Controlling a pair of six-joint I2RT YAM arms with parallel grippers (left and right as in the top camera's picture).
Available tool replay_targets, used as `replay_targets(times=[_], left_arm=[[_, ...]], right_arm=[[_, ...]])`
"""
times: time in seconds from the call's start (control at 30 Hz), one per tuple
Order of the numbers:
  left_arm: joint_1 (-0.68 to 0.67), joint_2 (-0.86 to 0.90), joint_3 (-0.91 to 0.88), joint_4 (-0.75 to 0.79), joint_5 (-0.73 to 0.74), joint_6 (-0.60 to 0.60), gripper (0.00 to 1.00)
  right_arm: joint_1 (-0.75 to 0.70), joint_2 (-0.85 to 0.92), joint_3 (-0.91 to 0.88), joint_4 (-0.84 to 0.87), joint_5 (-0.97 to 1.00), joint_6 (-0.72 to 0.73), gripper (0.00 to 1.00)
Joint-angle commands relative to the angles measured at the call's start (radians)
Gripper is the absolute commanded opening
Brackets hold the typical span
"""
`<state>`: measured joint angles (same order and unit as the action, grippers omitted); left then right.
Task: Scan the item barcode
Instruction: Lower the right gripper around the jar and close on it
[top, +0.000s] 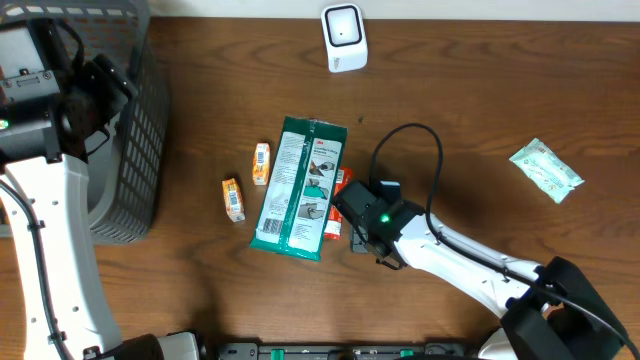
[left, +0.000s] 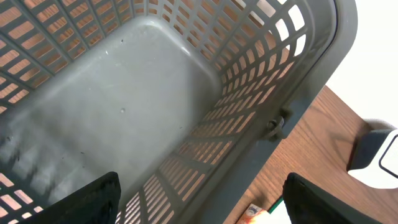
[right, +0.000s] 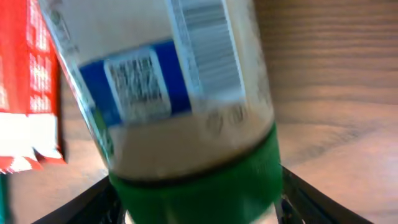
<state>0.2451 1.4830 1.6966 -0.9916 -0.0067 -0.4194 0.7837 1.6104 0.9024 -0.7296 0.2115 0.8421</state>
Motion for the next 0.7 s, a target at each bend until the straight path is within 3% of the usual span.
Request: replay_targets(times=[0.0, 0.2, 0.33, 0.47, 0.67], left_arm=[[0.003, 0.006, 0.009, -0.002, -0.009, 0.003, 0.85], [0.003, 0.006, 0.009, -0.003, -0.009, 0.002, 0.84], [0.003, 0.006, 0.009, -0.003, -0.009, 0.003, 0.84], [0.003, 0.006, 0.009, -0.003, -0.009, 0.003, 0.84], [0.003, 0.006, 0.009, -0.002, -0.009, 0.003, 0.84]], right_arm=[[-0.013, -0.076, 0.051, -0.031, 0.024, -0.079, 0.66], [-0.018, -0.162, 0.051, -0.054, 0.024, -0.123, 0.63], [-0.019, -0.173, 0.051, -0.056, 0.023, -0.209, 0.82], [-0.036, -0.166, 0.051, -0.074, -0.047, -0.41, 0.99], [-0.087, -0.145, 0.025, -0.066, -0.074, -0.702, 0.99]])
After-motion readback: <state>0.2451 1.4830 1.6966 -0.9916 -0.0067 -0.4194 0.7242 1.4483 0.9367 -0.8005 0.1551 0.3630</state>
